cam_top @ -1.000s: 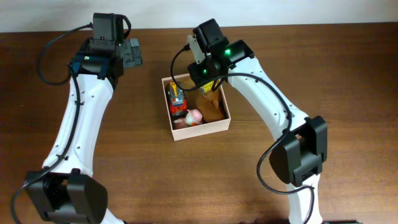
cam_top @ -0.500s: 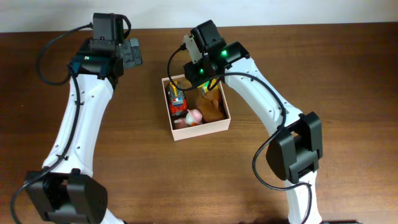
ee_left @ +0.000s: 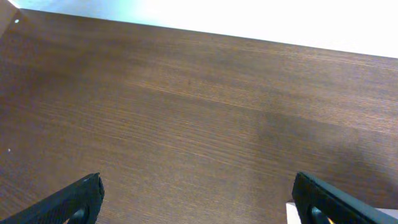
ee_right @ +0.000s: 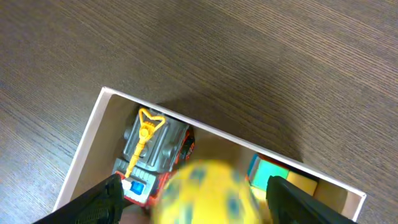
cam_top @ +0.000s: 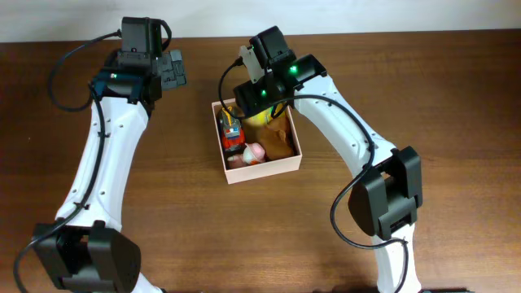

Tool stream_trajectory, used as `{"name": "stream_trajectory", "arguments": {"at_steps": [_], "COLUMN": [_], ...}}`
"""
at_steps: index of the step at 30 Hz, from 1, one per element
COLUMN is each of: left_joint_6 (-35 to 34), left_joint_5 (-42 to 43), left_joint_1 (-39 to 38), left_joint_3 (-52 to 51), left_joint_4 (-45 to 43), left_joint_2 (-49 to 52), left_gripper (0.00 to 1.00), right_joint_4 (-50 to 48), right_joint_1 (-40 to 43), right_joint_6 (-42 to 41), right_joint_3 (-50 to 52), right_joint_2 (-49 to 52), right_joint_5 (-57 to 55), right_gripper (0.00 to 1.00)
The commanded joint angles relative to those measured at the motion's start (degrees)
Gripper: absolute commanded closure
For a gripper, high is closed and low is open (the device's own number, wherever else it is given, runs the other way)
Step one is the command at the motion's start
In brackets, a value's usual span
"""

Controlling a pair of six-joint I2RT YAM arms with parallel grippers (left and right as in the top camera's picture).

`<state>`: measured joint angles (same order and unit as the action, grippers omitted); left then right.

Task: Pack container
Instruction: 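Lower the ball into the box and open the right gripper, then raise the right gripper out of the box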

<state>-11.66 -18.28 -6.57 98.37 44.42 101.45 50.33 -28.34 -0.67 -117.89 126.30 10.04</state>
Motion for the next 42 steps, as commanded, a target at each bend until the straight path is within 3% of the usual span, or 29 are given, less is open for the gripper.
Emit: {"name": "stream_trajectory", "arguments": {"at_steps": [1, 11, 15, 22, 28, 42], "left_joint_6": [-0.7, -0.7, -0.7, -0.7, -0.7, -0.7], "left_joint_5": [-0.6, -0.6, -0.6, -0.6, -0.6, -0.6], "left_joint_1": [0.2, 0.2, 0.2, 0.2, 0.2, 0.2], "left_joint_3": [0.7, 0.7, 0.7, 0.7, 0.7, 0.7], "left_joint_4": [0.0, 0.0, 0.0, 0.0, 0.0, 0.0], "left_joint_2": [-1.2, -1.2, -1.2, -1.2, -1.2, -1.2], "left_gripper": [0.01, 0.01, 0.01, 0.01, 0.01, 0.01], "right_joint_4": [0.2, 1.5, 6.8, 14.4, 16.8, 19.2], "right_joint_1": [-0.5, 0.8, 4.9, 15.4, 21.2, 23.2], "right_joint_6": [0.2, 0.4, 0.2, -0.2, -0.2, -0.2], "right_joint_3": [0.3, -1.9, -7.8, -18.7, -19.9, -19.9], "right_joint_2": [0.6, 0.0, -1.9, -3.8, -3.8, -3.8], "right_joint_5": [0.5, -2.4, -3.4, -3.4, -3.1, -3.1], "right_gripper": [0.22, 0.14, 0.01, 0.01, 0.01, 0.01]}}
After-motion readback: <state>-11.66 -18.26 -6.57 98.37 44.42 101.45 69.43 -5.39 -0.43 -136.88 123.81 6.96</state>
